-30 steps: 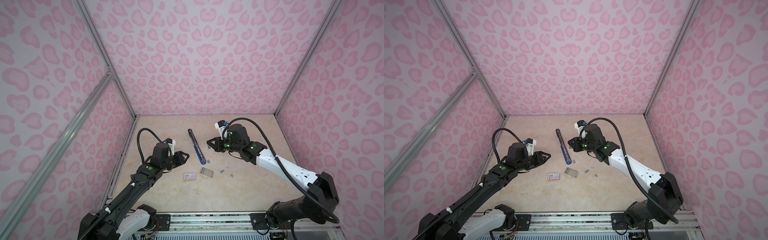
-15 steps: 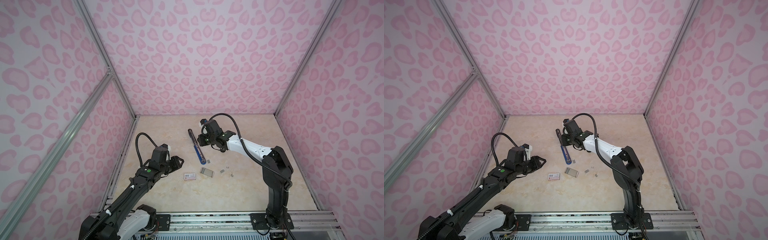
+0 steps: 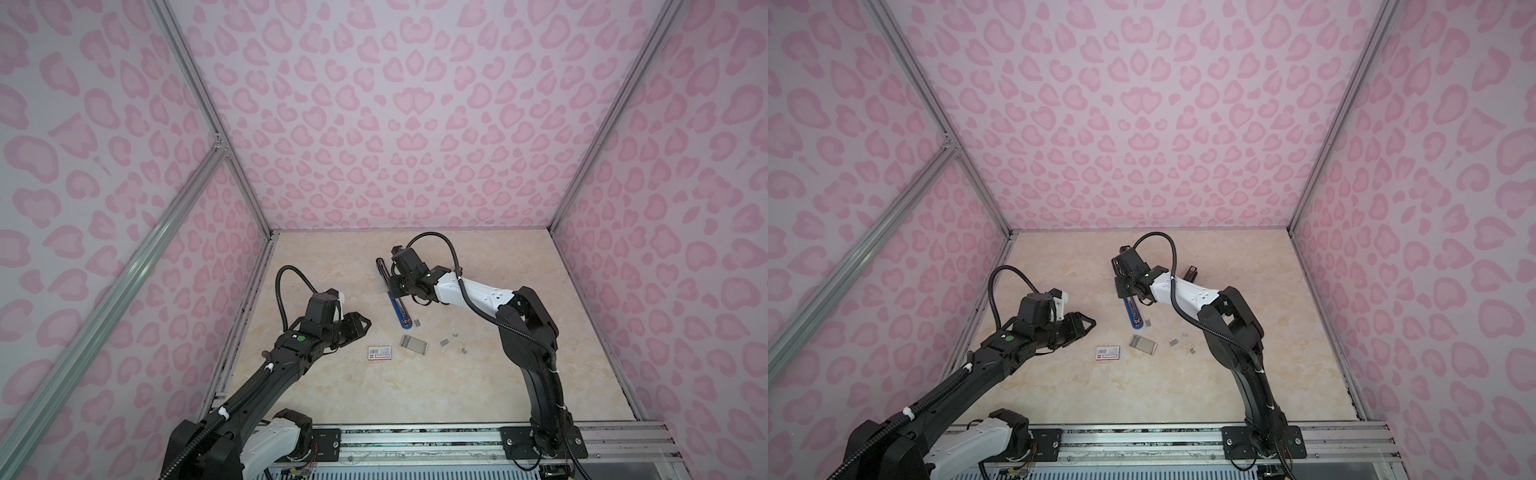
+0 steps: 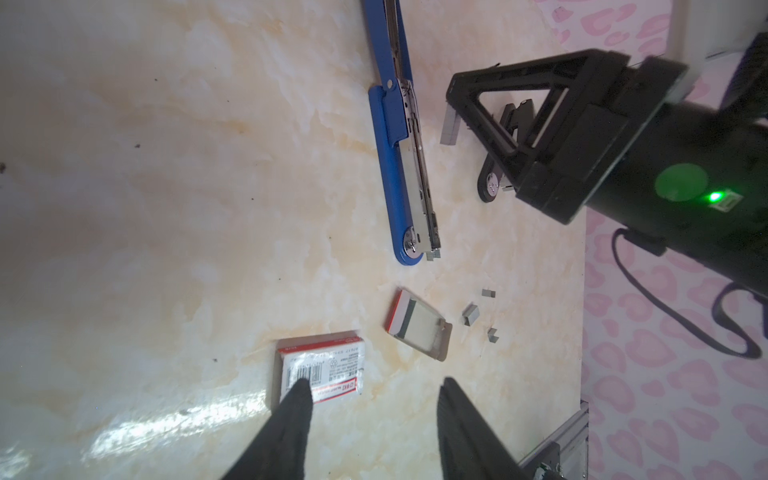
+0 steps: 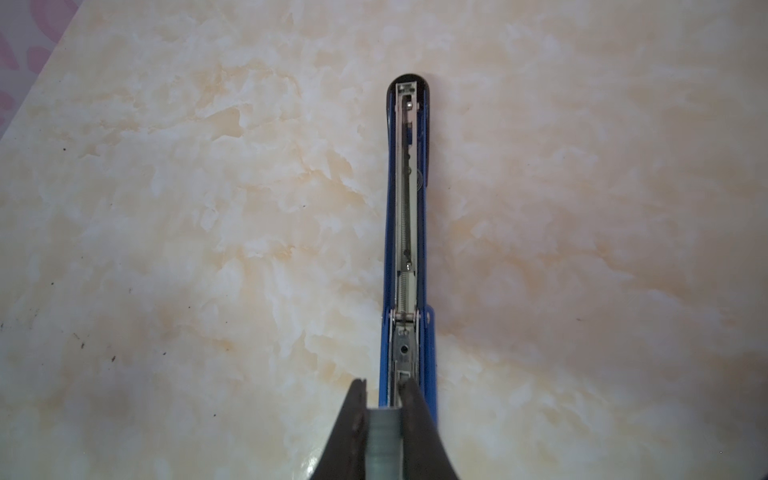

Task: Load the staples into the stapler
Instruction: 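Carry the strip with the right gripper over the blue stapler's open channel, then lower the strip into the blue stapler channel with the right gripper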

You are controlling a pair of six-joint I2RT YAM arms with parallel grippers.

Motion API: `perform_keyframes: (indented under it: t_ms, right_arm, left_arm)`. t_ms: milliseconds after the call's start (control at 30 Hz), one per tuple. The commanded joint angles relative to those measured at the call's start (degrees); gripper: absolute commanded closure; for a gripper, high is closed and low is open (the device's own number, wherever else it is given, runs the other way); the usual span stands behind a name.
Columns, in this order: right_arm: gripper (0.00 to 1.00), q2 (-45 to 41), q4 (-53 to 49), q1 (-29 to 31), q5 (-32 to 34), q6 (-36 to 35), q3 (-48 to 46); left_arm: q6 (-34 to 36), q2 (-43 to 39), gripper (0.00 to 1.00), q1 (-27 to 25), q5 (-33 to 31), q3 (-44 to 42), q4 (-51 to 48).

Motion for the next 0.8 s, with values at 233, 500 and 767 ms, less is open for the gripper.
perform_keyframes:
  t_ms: [233, 500, 767]
  right_arm:
    - [0.85, 2.8, 2.4, 0.8, 3.7, 1.7, 0.4]
    - [0.85, 3.9, 1.7, 1.0, 4.6, 1.2, 1.0]
    - [0.86, 5.5, -2.1, 1.2, 5.2, 0.4, 3.6]
  left_arm:
    - [0.6, 0.4, 0.48, 0.0, 1.1, -0.7, 1.6]
    - [1.1, 0.6, 0.48, 0.0, 1.1, -0.7, 1.4]
    - [1.0, 1.2, 0.48, 0.0, 1.4, -0.8, 1.5]
